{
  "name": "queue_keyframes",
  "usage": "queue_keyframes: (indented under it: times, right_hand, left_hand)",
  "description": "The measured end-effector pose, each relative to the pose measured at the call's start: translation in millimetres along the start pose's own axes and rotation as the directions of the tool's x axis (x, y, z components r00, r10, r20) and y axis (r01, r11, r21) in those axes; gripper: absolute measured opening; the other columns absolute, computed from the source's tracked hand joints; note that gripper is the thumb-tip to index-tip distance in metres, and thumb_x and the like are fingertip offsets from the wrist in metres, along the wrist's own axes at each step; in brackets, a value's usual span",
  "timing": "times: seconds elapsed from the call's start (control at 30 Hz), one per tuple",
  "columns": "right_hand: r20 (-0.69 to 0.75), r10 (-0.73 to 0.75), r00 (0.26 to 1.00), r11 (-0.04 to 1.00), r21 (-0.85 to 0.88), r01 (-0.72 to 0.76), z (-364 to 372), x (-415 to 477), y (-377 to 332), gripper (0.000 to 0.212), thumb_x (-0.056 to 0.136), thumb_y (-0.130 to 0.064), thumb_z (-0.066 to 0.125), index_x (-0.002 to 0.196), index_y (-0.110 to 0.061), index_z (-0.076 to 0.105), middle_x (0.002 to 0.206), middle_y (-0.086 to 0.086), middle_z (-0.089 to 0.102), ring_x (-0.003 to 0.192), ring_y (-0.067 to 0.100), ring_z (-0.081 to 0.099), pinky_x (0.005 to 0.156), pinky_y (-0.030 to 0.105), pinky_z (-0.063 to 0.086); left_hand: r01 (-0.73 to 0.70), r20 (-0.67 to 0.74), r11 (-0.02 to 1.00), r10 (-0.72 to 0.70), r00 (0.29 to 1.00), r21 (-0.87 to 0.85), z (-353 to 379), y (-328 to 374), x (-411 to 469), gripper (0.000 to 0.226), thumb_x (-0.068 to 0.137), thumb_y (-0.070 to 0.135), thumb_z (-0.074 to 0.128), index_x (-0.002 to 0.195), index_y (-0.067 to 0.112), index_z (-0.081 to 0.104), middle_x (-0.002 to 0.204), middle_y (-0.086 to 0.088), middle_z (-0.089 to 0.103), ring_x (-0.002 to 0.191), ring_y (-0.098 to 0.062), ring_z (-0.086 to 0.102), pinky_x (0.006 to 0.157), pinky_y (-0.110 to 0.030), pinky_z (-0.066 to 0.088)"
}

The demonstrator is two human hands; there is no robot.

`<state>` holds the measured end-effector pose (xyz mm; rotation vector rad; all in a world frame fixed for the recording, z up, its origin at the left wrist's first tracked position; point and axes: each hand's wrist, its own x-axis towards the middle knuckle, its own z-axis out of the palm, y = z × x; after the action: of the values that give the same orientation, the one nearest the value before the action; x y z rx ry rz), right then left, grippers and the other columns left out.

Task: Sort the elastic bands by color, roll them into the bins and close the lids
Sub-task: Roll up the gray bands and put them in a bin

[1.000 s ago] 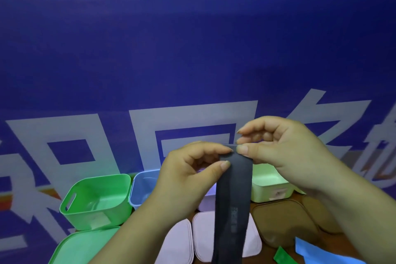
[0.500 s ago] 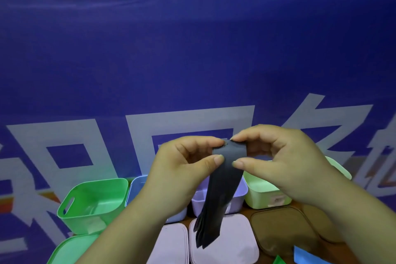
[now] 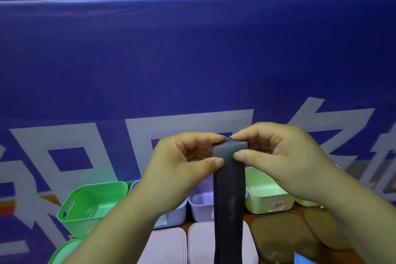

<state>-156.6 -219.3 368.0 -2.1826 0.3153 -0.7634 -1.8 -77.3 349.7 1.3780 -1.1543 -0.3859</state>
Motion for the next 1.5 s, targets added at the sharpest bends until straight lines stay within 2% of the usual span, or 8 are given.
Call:
queue_keyframes:
  times: [0.17, 0.33, 0.47, 0.7, 0.87, 1.07, 1.23, 1.5]
  right_hand:
    - [0.009, 0.034, 0.999, 0.996, 0.078, -0.035, -2.6, 3.6, -0.5, 0.023, 0.083, -0.009, 0.074, 0.099, -0.025, 0.072, 0.089, -0.01, 0.075, 0.087, 0.008, 0.072, 0.077, 0.025, 0.059]
    - [0.011, 0.068, 0.998, 0.993, 0.092, -0.069, -2.7, 5.6, -1.7, 0.022, 0.083, -0.011, 0.074, 0.098, -0.026, 0.071, 0.088, -0.013, 0.074, 0.087, 0.006, 0.071, 0.074, 0.017, 0.057]
    - [0.034, 0.085, 0.996, 0.986, 0.138, -0.089, 0.7, 5.8, -0.9, 0.02, 0.084, -0.009, 0.072, 0.098, -0.024, 0.071, 0.088, -0.01, 0.075, 0.086, 0.007, 0.072, 0.071, 0.016, 0.055]
    - [0.085, 0.139, 0.987, 0.959, 0.237, -0.155, 4.5, 6.9, -1.7, 0.015, 0.088, -0.008, 0.067, 0.099, -0.019, 0.071, 0.084, -0.008, 0.076, 0.081, 0.004, 0.072, 0.065, 0.009, 0.05]
    - [0.144, 0.179, 0.973, 0.926, 0.31, -0.216, 6.1, 8.0, 2.2, 0.015, 0.09, -0.012, 0.066, 0.103, -0.018, 0.07, 0.092, 0.0, 0.077, 0.089, 0.015, 0.073, 0.075, 0.021, 0.057]
    - [-0.009, 0.069, 0.998, 0.956, 0.288, -0.064, 13.4, 5.5, 5.4, 0.023, 0.081, -0.011, 0.074, 0.1, -0.024, 0.073, 0.097, -0.008, 0.074, 0.094, 0.01, 0.07, 0.08, 0.02, 0.057]
    - [-0.057, -0.064, 0.996, 0.972, 0.225, 0.075, 15.1, 4.5, 8.0, 0.028, 0.073, -0.018, 0.076, 0.1, -0.022, 0.072, 0.097, -0.014, 0.073, 0.096, 0.008, 0.07, 0.077, 0.015, 0.055]
    - [-0.03, -0.072, 0.997, 0.979, 0.187, 0.076, 13.4, 6.3, 15.1, 0.033, 0.073, -0.007, 0.081, 0.098, -0.026, 0.072, 0.095, -0.014, 0.073, 0.096, 0.009, 0.07, 0.076, 0.017, 0.056]
  left_hand:
    - [-0.053, -0.016, 0.997, 0.054, 0.998, 0.051, -0.2, -1.0, 1.8, 0.037, 0.077, 0.007, 0.079, 0.104, 0.031, 0.073, 0.093, 0.005, 0.075, 0.089, -0.02, 0.072, 0.083, -0.036, 0.06]
    - [-0.1, -0.02, 0.98, 0.105, 0.994, 0.17, -3.0, -6.4, 5.9, 0.032, 0.078, 0.026, 0.08, 0.106, 0.039, 0.071, 0.095, 0.007, 0.065, 0.092, -0.022, 0.067, 0.081, -0.041, 0.06]
    - [-0.101, 0.013, 0.991, 0.1, 0.995, 0.09, -1.8, -9.4, 5.8, 0.032, 0.081, 0.016, 0.078, 0.107, 0.032, 0.069, 0.105, 0.006, 0.07, 0.102, -0.023, 0.068, 0.088, -0.042, 0.059]
    - [-0.144, 0.037, 0.986, 0.141, 0.989, 0.081, -3.2, -11.2, 5.5, 0.031, 0.081, 0.008, 0.076, 0.103, 0.029, 0.07, 0.096, 0.007, 0.073, 0.091, -0.022, 0.071, 0.081, -0.028, 0.058]
    - [-0.2, -0.006, 0.971, 0.202, 0.979, 0.129, -3.6, -14.0, 5.2, 0.031, 0.081, 0.008, 0.076, 0.104, 0.029, 0.072, 0.094, 0.011, 0.074, 0.089, -0.021, 0.072, 0.08, -0.028, 0.059]
    - [-0.118, -0.068, 0.993, 0.117, 0.991, -0.006, -4.1, -13.9, 5.1, 0.029, 0.078, 0.003, 0.077, 0.1, 0.022, 0.076, 0.089, 0.001, 0.077, 0.083, -0.023, 0.074, 0.076, -0.032, 0.061]
    - [-0.033, -0.058, 0.997, 0.029, 0.998, -0.066, -4.7, -10.8, 6.9, 0.03, 0.08, -0.006, 0.071, 0.098, 0.017, 0.075, 0.087, 0.0, 0.078, 0.083, -0.018, 0.075, 0.072, -0.022, 0.058]
    - [0.075, -0.055, 0.993, -0.08, 0.995, -0.095, -1.9, -12.1, 9.2, 0.026, 0.084, 0.001, 0.07, 0.102, 0.019, 0.076, 0.09, 0.002, 0.078, 0.087, -0.016, 0.074, 0.072, -0.021, 0.057]
